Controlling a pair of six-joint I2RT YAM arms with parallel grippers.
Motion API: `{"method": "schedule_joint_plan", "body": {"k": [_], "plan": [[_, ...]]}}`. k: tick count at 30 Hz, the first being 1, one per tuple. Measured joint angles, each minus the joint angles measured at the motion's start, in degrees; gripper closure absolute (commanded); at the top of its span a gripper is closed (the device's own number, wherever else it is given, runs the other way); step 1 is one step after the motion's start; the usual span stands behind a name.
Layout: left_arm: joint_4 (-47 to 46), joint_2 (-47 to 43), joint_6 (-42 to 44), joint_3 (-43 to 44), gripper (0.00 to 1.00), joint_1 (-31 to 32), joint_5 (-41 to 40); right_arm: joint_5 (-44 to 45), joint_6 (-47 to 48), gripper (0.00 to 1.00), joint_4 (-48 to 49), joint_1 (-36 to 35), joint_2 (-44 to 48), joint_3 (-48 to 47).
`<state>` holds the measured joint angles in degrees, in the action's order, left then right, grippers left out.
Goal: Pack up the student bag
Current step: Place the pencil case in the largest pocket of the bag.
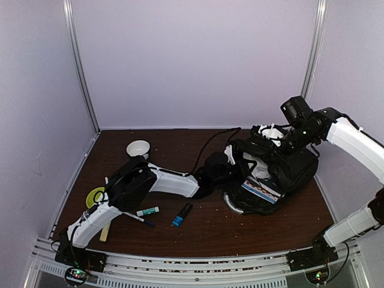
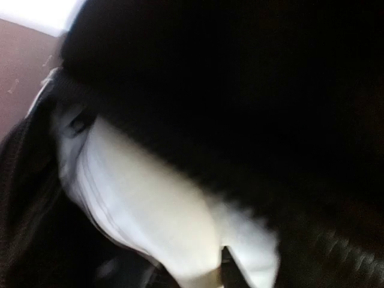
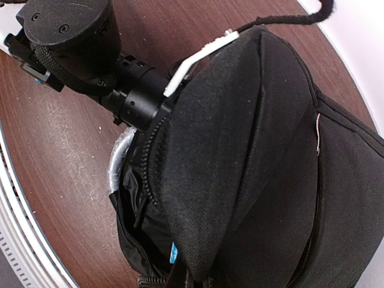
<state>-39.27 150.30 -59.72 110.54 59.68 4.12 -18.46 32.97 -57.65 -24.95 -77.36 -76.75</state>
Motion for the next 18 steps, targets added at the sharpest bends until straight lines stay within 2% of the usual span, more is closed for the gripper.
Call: {"method": "schedule_joint_plan", "body": {"k": [2,7,14,18], "plan": [[-0.6,-3.0,1.3,-7.4,0.49,0.0,1.0,-0.4,0.1,1.00,0.8,-0.2,0.2,1.9],[-2.3,-13.3,6.6,-22.1,0.38,0.0,3.8,-1.7,0.6,1.00,1.9,-0.2,0.2,5.2],[-11.5,-27.6,12.6,-38.9,0.37,-0.2,5.7,-2.4,2.1,1.00,2.9,-0.2,0.2,7.8],[-13.1,-33.8,15.0,-48.0,0.39,-1.1,5.5,-2.6,3.1,1.00,3.5,-0.2,0.6,9.9]]}}
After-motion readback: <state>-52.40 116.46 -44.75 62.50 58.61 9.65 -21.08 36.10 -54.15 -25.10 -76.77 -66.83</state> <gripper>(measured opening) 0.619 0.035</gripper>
